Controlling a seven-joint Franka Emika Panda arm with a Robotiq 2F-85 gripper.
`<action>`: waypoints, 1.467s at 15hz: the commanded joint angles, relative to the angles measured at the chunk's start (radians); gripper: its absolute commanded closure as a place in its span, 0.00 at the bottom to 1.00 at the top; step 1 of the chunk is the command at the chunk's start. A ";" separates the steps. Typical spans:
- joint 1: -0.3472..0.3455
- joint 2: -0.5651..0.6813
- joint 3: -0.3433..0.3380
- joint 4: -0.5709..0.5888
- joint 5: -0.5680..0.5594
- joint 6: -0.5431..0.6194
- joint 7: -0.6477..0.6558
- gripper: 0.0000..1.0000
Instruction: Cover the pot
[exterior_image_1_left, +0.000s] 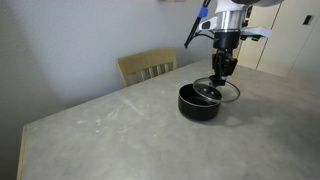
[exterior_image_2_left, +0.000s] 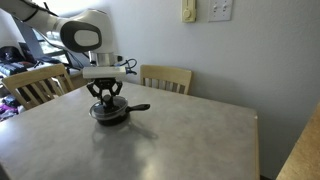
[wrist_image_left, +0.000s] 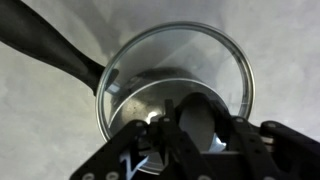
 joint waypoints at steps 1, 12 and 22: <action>0.021 -0.055 0.003 -0.061 -0.021 0.050 0.023 0.86; 0.063 -0.039 0.016 -0.024 -0.041 0.071 0.049 0.86; 0.060 0.003 0.018 0.016 -0.040 0.068 0.032 0.86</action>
